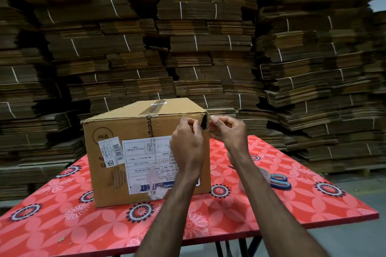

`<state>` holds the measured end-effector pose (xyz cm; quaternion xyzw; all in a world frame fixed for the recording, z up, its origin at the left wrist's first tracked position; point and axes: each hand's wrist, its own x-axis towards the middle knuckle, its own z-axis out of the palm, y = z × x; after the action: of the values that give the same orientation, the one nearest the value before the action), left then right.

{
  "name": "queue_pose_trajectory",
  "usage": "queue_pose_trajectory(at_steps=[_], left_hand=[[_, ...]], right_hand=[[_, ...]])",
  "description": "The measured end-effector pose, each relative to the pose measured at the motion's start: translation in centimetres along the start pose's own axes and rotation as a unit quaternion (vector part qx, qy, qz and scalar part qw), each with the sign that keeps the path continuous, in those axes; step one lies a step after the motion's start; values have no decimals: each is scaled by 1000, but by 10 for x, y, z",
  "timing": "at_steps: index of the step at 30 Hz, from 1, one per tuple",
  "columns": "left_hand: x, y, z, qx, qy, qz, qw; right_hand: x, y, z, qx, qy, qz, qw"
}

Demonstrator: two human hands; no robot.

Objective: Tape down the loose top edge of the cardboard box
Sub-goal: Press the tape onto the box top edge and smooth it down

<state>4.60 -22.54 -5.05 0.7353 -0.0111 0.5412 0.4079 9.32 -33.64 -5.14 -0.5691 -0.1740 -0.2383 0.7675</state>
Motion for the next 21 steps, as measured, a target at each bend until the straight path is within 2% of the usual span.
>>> queue_pose_trajectory(at_steps=[8,13,17,21], left_hand=[[3,4,-10,45,-5,-12,999],[7,-7,-10,140,41,75,986],[9,-17,-11,232,-15,184,955],[8,-26,-13,272,-54,202,939]], right_hand=[[-2,-3,-2,17,-15,17,1000],[-4,-6,-1,24,-18,20,999],[-4,-5,1,33,-23,24,999],[-3,-1,5,48,-13,23,998]])
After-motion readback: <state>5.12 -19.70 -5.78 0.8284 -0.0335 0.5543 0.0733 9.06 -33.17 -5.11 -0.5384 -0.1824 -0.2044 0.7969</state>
